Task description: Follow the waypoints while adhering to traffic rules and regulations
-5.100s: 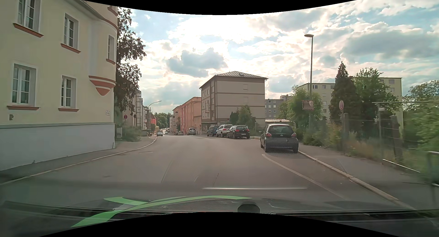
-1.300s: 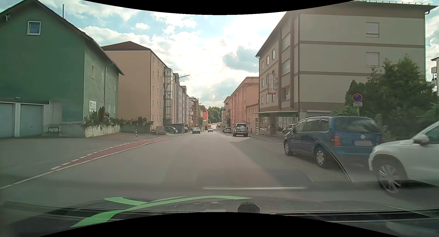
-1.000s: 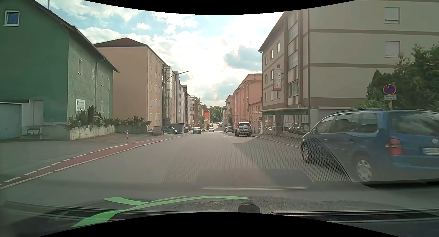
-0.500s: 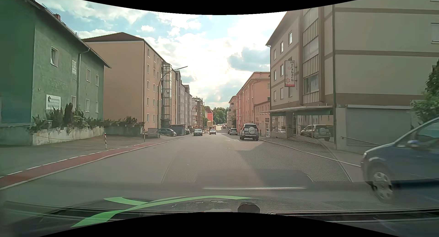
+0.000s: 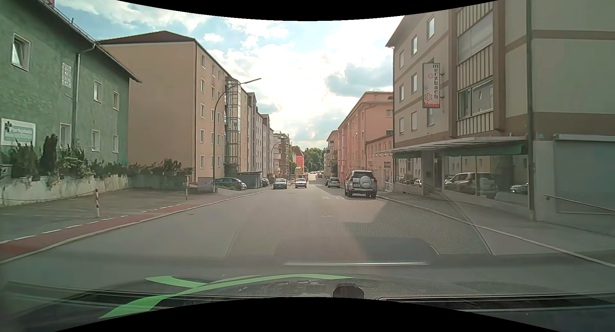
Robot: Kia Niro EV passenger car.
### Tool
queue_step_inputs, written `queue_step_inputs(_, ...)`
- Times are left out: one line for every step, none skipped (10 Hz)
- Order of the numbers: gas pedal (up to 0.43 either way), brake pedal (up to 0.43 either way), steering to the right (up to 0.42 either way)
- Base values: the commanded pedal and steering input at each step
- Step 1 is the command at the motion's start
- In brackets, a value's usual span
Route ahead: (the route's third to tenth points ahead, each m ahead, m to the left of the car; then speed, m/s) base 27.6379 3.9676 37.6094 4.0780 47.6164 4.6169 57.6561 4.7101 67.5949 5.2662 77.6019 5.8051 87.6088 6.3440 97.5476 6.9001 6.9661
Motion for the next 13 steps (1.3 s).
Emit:
queue_step_inputs(0.087, 0.0, -0.026)
queue_step_inputs(0.087, 0.0, -0.021)
queue_step_inputs(0.087, 0.0, -0.016)
queue_step_inputs(0.098, 0.0, -0.011)
queue_step_inputs(0.098, 0.0, -0.011)
queue_step_inputs(0.098, 0.0, -0.011)
queue_step_inputs(0.098, 0.0, -0.011)
queue_step_inputs(0.098, 0.0, -0.011)
queue_step_inputs(0.098, 0.0, -0.01)
queue_step_inputs(0.098, 0.0, -0.01)
queue_step_inputs(0.098, 0.0, -0.01)
queue_step_inputs(0.098, 0.0, -0.01)
queue_step_inputs(0.098, 0.0, -0.01)
